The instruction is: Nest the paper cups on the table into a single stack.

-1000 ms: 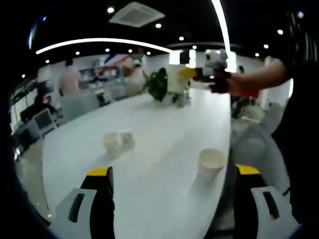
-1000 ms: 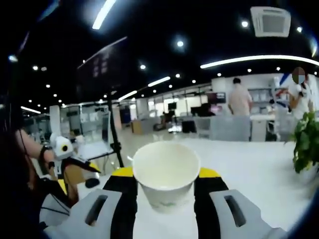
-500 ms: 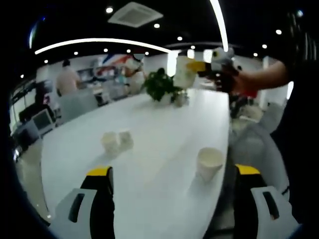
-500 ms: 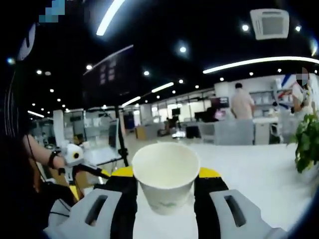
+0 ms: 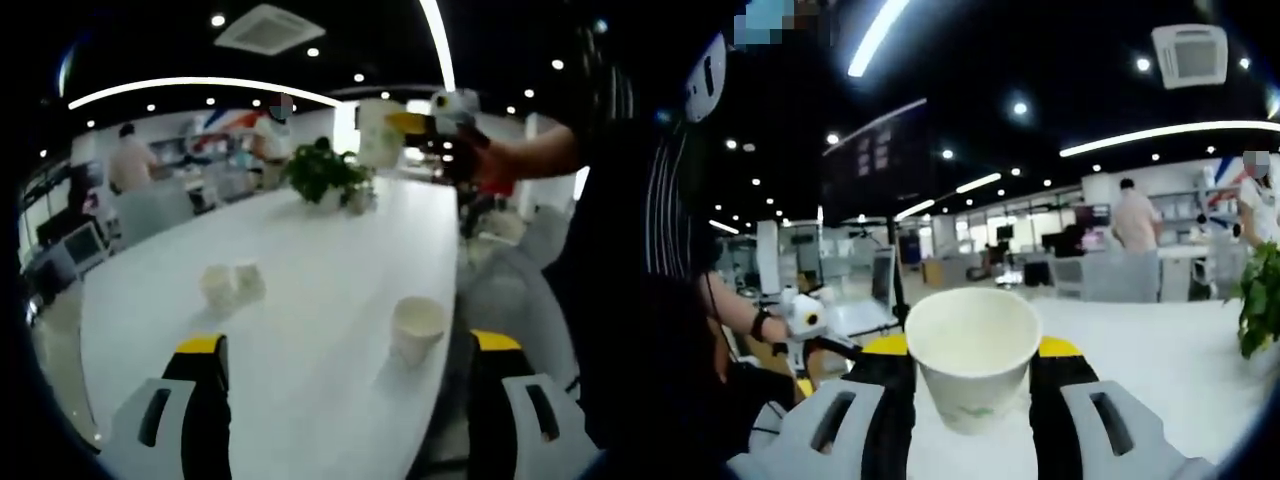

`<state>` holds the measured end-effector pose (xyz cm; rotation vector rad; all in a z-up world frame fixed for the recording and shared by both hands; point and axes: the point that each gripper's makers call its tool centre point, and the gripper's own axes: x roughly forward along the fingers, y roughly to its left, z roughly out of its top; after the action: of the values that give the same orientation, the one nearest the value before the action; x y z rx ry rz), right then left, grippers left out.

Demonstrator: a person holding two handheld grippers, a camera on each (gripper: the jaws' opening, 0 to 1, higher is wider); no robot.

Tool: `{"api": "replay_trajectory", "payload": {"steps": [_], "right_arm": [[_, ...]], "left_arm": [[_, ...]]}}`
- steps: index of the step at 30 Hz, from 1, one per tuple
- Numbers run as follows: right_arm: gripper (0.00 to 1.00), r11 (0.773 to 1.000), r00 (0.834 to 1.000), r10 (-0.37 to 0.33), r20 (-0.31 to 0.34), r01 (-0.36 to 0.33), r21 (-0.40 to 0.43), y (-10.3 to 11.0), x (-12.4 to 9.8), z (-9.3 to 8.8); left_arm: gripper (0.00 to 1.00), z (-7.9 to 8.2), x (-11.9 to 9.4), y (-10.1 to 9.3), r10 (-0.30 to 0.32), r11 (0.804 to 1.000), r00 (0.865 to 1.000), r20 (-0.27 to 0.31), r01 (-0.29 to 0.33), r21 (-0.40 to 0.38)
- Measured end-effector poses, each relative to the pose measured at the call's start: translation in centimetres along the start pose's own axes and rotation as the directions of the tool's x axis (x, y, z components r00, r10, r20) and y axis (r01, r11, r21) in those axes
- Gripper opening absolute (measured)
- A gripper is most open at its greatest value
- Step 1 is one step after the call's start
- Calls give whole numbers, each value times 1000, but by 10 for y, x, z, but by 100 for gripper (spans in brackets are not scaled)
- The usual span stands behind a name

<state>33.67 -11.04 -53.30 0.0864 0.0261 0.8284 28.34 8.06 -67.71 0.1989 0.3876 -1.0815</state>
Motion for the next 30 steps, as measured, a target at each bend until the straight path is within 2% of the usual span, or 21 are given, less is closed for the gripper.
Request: {"api": "replay_trajectory", "payload": {"steps": [13,22,30], "right_arm": [[41,995,995,97,29,-98,12,35,-12,9],[41,989,989,147,12,-147,34,54,-8,-5],[41,985,985,172,-14,-171,34,65,-5,-26]], "left_arm": [[97,-2,-3,-1,7,1000,1000,-1,-7,-4],[98,-3,-2,-4,3,1000,1000,-7,-3,-5],[97,-6,-1,-6,0,1000,1000,-11,0,-4]]}}
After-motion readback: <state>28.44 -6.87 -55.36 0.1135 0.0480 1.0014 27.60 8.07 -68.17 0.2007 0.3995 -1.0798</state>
